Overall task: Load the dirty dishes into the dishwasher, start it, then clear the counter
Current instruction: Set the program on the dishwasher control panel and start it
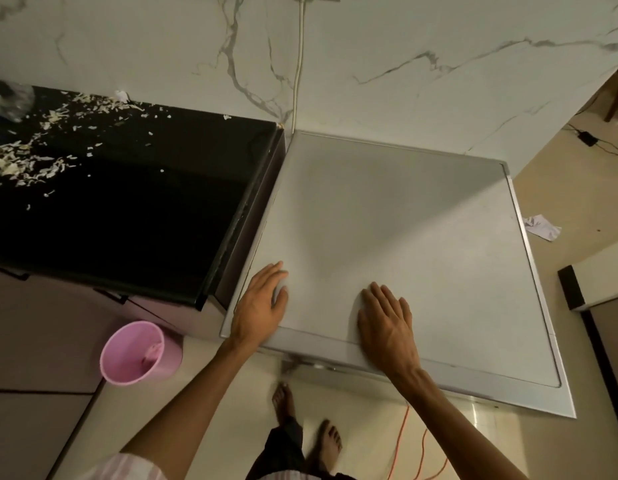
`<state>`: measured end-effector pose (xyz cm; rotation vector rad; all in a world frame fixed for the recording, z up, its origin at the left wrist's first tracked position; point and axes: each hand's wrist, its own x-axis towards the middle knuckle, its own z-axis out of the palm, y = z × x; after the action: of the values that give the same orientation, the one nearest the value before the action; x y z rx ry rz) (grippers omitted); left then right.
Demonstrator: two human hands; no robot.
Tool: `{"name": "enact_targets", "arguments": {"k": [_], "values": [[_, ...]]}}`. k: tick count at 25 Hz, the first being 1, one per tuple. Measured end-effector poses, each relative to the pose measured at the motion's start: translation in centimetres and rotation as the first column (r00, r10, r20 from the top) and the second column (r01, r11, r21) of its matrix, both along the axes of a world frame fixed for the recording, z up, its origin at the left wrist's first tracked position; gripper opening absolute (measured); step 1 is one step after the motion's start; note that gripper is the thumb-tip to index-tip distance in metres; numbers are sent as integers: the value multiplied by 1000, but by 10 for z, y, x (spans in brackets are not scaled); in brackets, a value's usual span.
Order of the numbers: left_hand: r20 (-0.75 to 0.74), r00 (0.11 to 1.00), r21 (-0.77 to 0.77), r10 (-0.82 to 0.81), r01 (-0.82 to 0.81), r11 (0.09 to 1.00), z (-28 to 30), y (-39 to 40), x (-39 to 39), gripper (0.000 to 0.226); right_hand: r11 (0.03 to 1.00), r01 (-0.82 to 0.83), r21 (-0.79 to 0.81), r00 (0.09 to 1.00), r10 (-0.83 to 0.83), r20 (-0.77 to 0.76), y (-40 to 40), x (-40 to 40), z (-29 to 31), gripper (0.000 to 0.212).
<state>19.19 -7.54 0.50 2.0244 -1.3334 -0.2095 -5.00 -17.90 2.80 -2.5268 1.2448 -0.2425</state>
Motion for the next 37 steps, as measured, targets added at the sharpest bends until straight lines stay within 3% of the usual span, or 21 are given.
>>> {"name": "enact_targets", "arguments": {"k": [8,12,19,37], "values": [[-9,1000,30,13,-13,999,7,3,-5,36,992,102,-72,991,-95,98,41,-32,-10,43],[-11,1000,57,-28,29,998,9,6,-5,39,985,159,-72,985,-154,82,48,-29,-8,48],[123,969,170,-214,192,967,3,27,1,57,969,177,-171,982,-185,-29,51,-26,-18,61],[156,978,75,-142,131,989,-3,22,1,49,931,195,-310,981,-190,45,56,-24,-30,62]]}}
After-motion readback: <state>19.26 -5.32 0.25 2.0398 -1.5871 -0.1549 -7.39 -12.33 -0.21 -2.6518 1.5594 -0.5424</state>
